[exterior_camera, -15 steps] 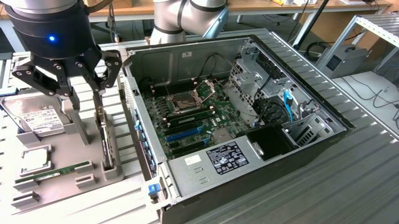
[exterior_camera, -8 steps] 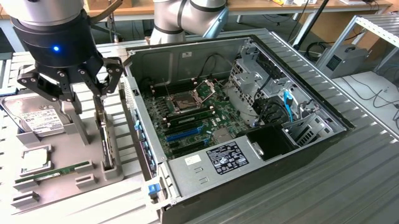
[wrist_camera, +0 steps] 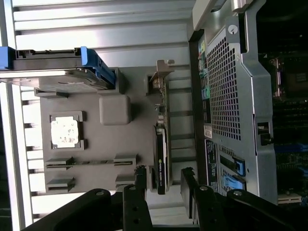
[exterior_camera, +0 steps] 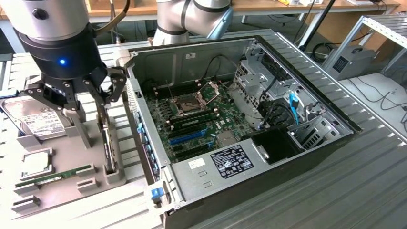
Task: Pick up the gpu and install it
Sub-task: 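Pick up the gpu and move the gpu toward the slot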
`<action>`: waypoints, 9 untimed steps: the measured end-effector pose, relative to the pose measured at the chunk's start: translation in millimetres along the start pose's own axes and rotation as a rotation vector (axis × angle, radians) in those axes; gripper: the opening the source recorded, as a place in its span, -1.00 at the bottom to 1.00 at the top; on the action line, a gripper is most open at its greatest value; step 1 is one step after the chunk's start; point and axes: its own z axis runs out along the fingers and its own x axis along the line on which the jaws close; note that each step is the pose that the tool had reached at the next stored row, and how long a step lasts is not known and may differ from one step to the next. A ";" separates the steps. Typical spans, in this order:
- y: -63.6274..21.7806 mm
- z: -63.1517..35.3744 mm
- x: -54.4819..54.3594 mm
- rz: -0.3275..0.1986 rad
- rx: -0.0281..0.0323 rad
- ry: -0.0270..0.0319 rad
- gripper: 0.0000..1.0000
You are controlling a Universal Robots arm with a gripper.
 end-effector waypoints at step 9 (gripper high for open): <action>-0.8 17.8 0.4 0.000 -0.0001 -0.0001 -0.16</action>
